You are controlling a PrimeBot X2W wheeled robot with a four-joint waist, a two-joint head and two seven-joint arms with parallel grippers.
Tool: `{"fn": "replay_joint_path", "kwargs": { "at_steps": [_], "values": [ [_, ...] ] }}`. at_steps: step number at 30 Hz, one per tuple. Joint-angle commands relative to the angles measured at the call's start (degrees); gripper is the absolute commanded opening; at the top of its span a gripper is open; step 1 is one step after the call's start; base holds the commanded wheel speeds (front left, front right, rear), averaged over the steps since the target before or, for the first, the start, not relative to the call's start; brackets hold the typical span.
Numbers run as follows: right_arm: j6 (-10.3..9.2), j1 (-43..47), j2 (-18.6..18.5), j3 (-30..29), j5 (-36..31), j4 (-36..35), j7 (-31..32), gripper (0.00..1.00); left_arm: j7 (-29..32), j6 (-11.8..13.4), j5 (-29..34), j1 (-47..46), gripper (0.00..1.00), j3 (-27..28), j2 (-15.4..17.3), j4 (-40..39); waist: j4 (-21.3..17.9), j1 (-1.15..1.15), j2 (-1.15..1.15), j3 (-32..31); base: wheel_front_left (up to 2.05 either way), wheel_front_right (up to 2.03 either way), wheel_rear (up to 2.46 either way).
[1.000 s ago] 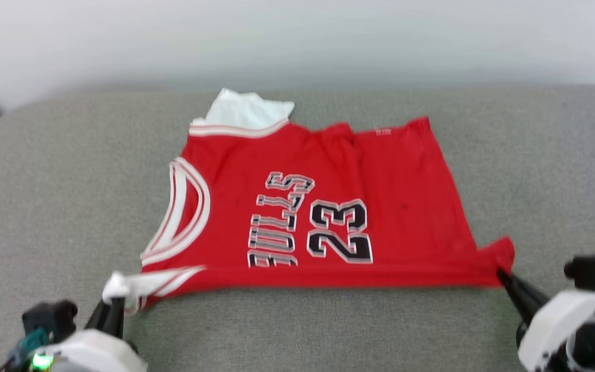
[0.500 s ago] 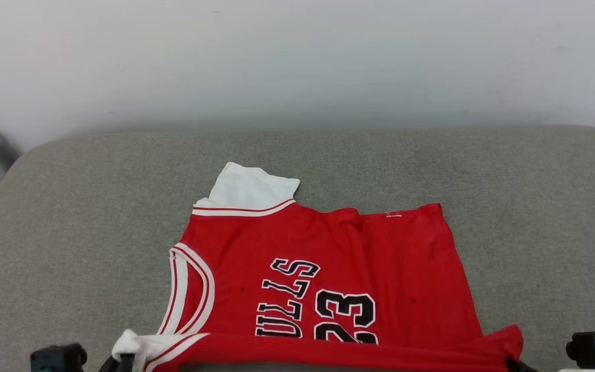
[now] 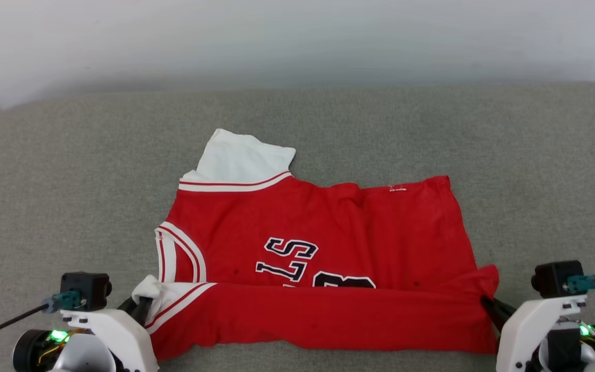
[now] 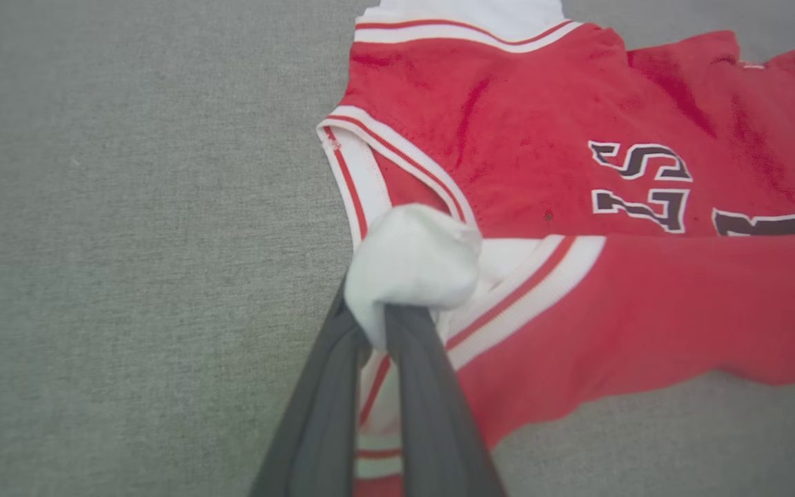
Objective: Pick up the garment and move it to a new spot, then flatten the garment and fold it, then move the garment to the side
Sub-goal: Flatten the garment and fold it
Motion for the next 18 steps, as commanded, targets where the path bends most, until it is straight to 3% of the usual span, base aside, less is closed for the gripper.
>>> {"fn": "replay_joint_path", "kwargs": {
  "at_steps": [1, 2, 3, 4, 5, 6, 7, 8, 9, 18],
  "values": [
    [-0.09, -1.4, -0.41, 0.41, -0.37, 0.81, -0.75, 0.0, 0.52, -0.46, -0.28, -1.01, 0.0, -0.27, 0.2, 1.06, 0.0, -0.01, 0.0, 1.4, 0.0, 0.0, 0.0],
    [-0.09, -2.42, -0.64, 0.68, -0.51, 1.77, -1.38, 0.0, 0.73, -0.99, -0.36, -1.93, 0.0, -0.59, 0.1, 1.95, 0.02, -0.01, 0.0, 1.92, 0.0, 0.0, 0.0],
    [-0.09, -3.05, -0.78, 1.08, -0.55, 2.79, -1.86, 0.09, 0.49, -1.36, -0.35, -3.01, 0.03, -0.73, -0.14, 2.99, 0.07, -0.01, 0.0, 2.29, 0.0, 0.0, 0.0],
    [-0.09, -3.66, -0.85, 1.44, -0.56, 3.86, -2.5, 0.41, 0.46, -1.98, -0.65, -3.92, 0.07, -1.13, -0.53, 4.1, 0.13, -0.01, 0.0, 2.65, 0.0, 0.0, 0.0],
    [-0.09, -4.26, -0.99, 1.81, -0.64, 4.73, -3.15, 0.84, 0.71, -2.54, -1.05, -4.37, 0.16, -1.6, -0.96, 5.34, 0.19, -0.01, 0.0, 3.01, 0.0, 0.0, 0.0],
    [-0.09, -4.85, -1.15, 2.28, -0.71, 5.61, -3.91, 1.0, 0.23, -2.89, -0.89, -4.94, 0.33, -1.73, -1.15, 6.57, 0.2, -0.01, 0.0, 3.22, 0.0, 0.0, 0.0],
    [-0.09, -5.28, -1.23, 2.8, -0.59, 6.41, -4.78, 1.0, -0.27, -3.1, -0.86, -5.61, 0.65, -1.79, -1.33, 7.74, 0.2, -0.01, 0.0, 3.33, 0.0, 0.0, 0.0],
    [-0.09, -5.58, -1.32, 3.05, -0.35, 7.19, -5.75, 1.0, -0.49, -3.46, -1.25, -5.95, 0.9, -1.92, -1.78, 8.89, 0.22, -0.01, 0.0, 3.4, 0.0, 0.0, 0.0],
    [-0.08, -5.74, -1.45, 3.33, -0.15, 7.96, -6.58, 1.0, -0.8, -3.64, -1.33, -6.33, 1.0, -2.02, -2.06, 9.94, 0.26, -0.01, 0.0, 3.41, 0.0, 0.0, 0.0],
    [-0.06, -1.94, -0.86, 2.32, 0.86, 7.06, -18.6, 1.0, -2.87, -5.08, -2.23, -7.7, 1.0, -2.21, -2.84, 15.39, 1.09, -0.01, 0.0, -1.77, 0.0, 0.0, 0.0]
  ]
}}
